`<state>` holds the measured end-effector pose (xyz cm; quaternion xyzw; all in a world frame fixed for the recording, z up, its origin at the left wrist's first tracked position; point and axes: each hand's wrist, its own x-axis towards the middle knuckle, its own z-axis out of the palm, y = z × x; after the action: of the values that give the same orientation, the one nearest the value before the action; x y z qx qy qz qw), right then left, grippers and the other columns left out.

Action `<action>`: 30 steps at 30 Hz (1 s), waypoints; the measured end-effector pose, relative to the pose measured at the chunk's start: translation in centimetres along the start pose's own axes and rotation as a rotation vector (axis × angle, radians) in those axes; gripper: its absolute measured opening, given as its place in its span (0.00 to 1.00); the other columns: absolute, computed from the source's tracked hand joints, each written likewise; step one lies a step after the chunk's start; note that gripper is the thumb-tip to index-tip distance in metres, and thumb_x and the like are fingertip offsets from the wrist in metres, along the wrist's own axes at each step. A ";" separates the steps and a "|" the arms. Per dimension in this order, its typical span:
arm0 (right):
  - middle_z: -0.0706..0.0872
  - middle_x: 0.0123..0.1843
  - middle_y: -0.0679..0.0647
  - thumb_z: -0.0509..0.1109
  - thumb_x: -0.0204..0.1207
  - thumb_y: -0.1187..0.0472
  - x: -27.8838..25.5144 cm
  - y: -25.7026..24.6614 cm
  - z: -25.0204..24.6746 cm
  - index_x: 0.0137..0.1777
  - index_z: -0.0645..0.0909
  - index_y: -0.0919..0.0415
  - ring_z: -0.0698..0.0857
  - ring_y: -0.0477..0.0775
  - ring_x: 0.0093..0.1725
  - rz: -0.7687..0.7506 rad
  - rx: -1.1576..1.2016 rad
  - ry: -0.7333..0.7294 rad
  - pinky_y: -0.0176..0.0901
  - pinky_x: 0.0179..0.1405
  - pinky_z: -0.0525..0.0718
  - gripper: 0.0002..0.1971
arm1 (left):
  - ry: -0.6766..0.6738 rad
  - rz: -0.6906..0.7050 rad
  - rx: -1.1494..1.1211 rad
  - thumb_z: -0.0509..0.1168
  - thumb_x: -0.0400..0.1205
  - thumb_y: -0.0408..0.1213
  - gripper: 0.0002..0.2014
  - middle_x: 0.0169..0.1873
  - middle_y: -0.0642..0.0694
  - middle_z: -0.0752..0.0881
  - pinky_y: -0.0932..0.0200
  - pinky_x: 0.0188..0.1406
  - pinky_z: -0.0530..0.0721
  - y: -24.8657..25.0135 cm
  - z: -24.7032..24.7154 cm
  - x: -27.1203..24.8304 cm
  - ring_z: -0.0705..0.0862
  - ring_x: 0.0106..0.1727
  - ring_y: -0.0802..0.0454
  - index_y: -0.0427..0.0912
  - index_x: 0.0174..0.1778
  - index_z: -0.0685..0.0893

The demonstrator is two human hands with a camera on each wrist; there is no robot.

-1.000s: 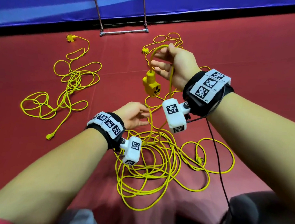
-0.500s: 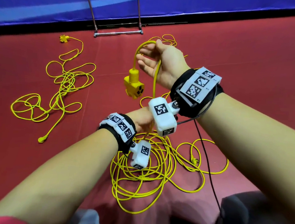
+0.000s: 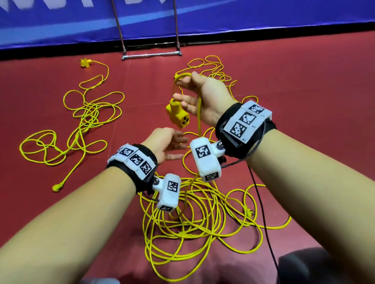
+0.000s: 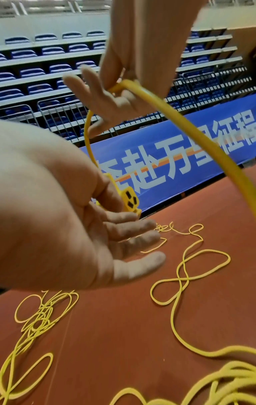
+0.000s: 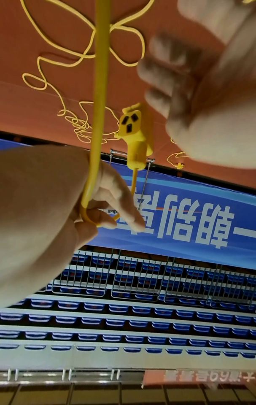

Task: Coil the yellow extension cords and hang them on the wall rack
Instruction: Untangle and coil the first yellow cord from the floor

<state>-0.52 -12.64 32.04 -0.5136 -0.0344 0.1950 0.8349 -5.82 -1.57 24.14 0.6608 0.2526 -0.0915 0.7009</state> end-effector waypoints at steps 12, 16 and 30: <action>0.86 0.54 0.48 0.57 0.87 0.56 -1.7 -1.9 2.6 0.44 0.81 0.56 0.76 0.50 0.25 0.054 -0.475 -0.407 0.33 0.20 0.65 0.14 | -0.131 0.000 -0.659 0.56 0.85 0.55 0.22 0.48 0.32 0.84 0.32 0.51 0.85 5.5 -6.3 0.6 0.87 0.54 0.29 0.38 0.57 0.78; 0.85 0.44 0.56 0.58 0.87 0.59 -0.8 -1.6 1.6 0.50 0.81 0.60 0.72 0.48 0.21 0.065 -0.721 -0.542 0.31 0.18 0.59 0.11 | -0.057 -0.029 -0.738 0.59 0.88 0.37 0.10 0.29 0.32 0.85 0.36 0.52 0.88 6.1 -7.3 1.9 0.89 0.34 0.32 0.33 0.46 0.76; 0.70 0.19 0.47 0.71 0.81 0.62 1.9 3.5 -2.0 0.45 0.90 0.59 0.67 0.46 0.19 -0.059 -1.065 -0.469 0.34 0.20 0.63 0.06 | -0.195 -0.239 -0.852 0.51 0.88 0.31 0.15 0.21 0.46 0.71 0.67 0.12 0.64 6.8 -6.8 3.3 0.65 0.13 0.54 0.35 0.37 0.76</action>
<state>0.73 -12.29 27.76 -0.8045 -0.3260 0.2359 0.4369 -1.41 6.43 28.52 0.2680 0.2749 -0.1217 0.9153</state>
